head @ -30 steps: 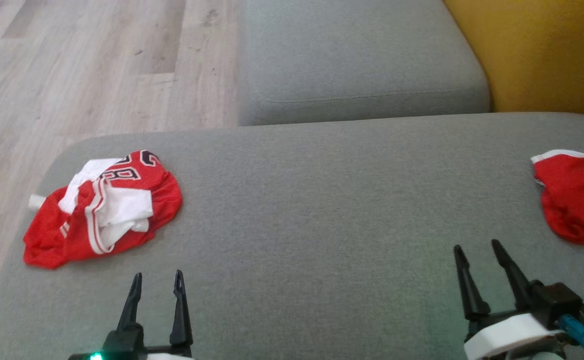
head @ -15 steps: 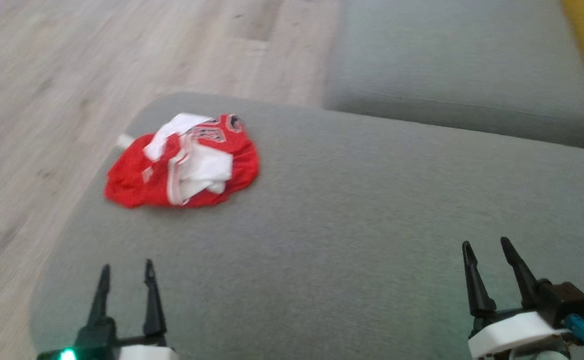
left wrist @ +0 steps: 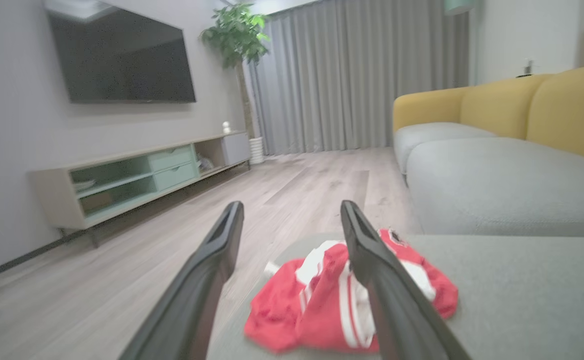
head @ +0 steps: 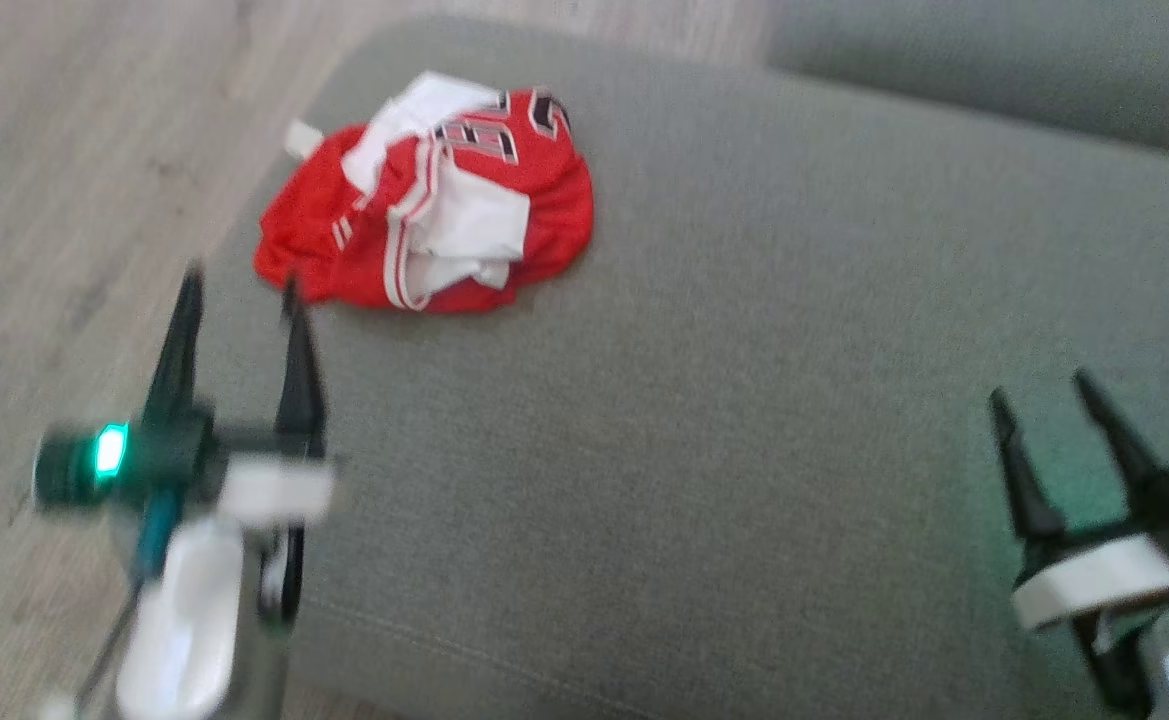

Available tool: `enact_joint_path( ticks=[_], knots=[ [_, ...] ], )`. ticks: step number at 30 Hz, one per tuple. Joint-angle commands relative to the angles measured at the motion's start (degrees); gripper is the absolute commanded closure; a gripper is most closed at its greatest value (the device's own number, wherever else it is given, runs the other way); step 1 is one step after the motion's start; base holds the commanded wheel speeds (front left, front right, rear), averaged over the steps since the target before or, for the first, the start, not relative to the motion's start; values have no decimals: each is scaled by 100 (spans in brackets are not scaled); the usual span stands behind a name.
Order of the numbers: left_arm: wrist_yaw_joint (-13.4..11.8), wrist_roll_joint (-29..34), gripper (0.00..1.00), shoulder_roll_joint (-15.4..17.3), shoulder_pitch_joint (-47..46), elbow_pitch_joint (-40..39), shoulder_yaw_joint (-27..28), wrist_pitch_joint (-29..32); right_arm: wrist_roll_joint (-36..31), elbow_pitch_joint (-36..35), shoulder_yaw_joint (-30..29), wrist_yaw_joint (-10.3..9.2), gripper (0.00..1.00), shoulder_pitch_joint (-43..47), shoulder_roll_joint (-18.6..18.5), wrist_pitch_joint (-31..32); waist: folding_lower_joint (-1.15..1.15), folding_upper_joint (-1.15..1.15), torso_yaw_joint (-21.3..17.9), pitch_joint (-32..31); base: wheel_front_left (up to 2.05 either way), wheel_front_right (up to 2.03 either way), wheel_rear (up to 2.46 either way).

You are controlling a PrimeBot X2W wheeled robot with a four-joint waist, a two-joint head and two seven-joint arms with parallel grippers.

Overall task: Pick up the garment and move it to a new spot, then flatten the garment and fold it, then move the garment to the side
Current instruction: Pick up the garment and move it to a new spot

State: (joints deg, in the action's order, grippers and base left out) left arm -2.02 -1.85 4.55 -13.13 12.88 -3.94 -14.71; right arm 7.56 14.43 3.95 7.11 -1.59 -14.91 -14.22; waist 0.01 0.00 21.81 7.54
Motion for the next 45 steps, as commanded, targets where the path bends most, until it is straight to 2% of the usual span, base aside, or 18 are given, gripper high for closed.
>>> enact_joint_path(
  ticks=[1,6,11,14,17,18,19,20,24,26,30,31,38,45],
  knots=[
    [77,43,0,100,-624,79,97,-29,-26,-223,125,37,0,-313,-291,-78,-1,0,-167,678,0,0,0],
    [222,67,0,173,-2270,1504,22,-29,10,-307,313,37,0,-689,-850,-78,-1,0,-438,1402,0,0,0],
    [264,-394,0,97,-3583,3063,319,253,95,-403,333,37,0,-989,-1331,-78,-1,0,-693,1934,0,0,0],
    [203,-533,0,101,-4067,3879,427,411,152,-434,296,37,0,-1080,-1578,-78,-1,0,-790,2152,0,0,0],
    [108,-602,0,157,-4262,4599,489,575,194,-451,284,37,0,-1160,-1658,-78,-1,0,-891,2260,0,0,0],
    [-15,-570,48,203,-4294,4782,489,563,206,-448,282,37,0,-1187,-1658,-78,-1,0,-917,2276,0,0,0],
    [-110,-521,100,234,-4322,4919,460,498,208,-446,286,37,0,-1209,-1643,-78,-1,0,-938,2282,0,0,0],
    [-173,-515,100,243,-4348,5014,460,400,204,-442,291,37,0,-1224,-1612,-78,-1,0,-953,2276,0,0,0],
    [-119,-428,100,282,-4445,5010,339,47,170,-373,367,37,0,-1223,-1420,-78,-1,0,-997,2037,0,0,0],
    [-123,-327,100,338,-4513,4752,247,-14,169,-319,396,37,0,-1204,-1290,-78,-1,0,-1040,1795,0,0,0],
    [-80,-138,100,465,-4593,3614,92,-26,135,-196,472,37,0,-1119,-969,-78,-1,0,-1239,1108,0,0,0],
    [-80,-138,100,465,-4593,3614,92,-26,135,-196,472,37,0,-1119,-969,-78,-1,0,-1239,1108,0,0,0],
    [394,98,100,646,-4793,2203,-329,-28,147,-145,718,37,0,-854,-425,-78,-1,0,-2017,-4,0,0,0],
    [688,390,100,681,-5360,1780,-897,60,239,-144,763,37,0,-678,-260,-78,-1,0,-2993,-580,0,0,0]
  ],
)
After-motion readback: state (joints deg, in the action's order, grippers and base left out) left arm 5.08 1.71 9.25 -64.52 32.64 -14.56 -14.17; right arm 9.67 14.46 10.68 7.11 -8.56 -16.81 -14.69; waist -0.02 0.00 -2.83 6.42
